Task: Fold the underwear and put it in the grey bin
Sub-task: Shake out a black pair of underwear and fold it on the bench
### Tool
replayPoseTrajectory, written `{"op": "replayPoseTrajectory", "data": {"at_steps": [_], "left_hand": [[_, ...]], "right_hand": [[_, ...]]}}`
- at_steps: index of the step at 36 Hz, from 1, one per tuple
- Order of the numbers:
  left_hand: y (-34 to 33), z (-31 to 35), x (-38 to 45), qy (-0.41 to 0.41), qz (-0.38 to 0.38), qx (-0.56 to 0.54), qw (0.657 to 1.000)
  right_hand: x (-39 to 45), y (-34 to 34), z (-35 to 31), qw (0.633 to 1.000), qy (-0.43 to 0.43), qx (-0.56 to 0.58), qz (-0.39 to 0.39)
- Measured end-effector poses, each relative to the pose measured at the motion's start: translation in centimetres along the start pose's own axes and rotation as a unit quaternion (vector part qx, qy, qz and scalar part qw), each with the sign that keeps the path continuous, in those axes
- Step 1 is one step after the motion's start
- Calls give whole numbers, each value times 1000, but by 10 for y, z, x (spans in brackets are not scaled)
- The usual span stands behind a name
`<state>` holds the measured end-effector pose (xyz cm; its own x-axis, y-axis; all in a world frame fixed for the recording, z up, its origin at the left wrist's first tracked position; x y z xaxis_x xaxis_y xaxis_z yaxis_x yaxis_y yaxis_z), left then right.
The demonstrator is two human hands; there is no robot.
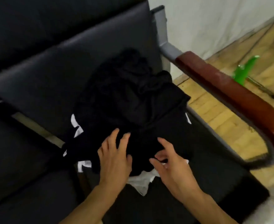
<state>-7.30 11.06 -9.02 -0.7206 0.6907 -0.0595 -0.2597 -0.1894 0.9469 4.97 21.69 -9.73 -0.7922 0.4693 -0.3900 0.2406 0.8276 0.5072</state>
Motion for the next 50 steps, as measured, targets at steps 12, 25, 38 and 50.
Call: {"op": "replayPoseTrajectory", "data": {"at_steps": [12, 25, 38, 50], "left_hand": [[34, -41, 16, 8, -27, -343, 939], [308, 26, 13, 18, 154, -537, 830], [670, 52, -110, 49, 249, -470, 845], [814, -77, -279, 64, 349, -463, 813]], "right_hand": [[43, 10, -76, 993, -33, -20, 112], [-36, 137, -279, 956, 223, -23, 191], [-229, 199, -596, 934, 342, 95, 34], [-335, 47, -692, 886, 330, -132, -296]]}}
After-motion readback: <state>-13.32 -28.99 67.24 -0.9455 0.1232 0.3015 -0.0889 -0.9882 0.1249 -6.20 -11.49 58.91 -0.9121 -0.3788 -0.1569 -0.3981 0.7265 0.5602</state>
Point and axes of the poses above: each hand's wrist, its own x-axis towards the middle knuckle, its own y-axis out of the back of the hand, z = x × y, the point moved 6 cm from there along x, towards the middle knuckle, and after that the axes turned 4 degrees about -z, right-handed, at the moved point
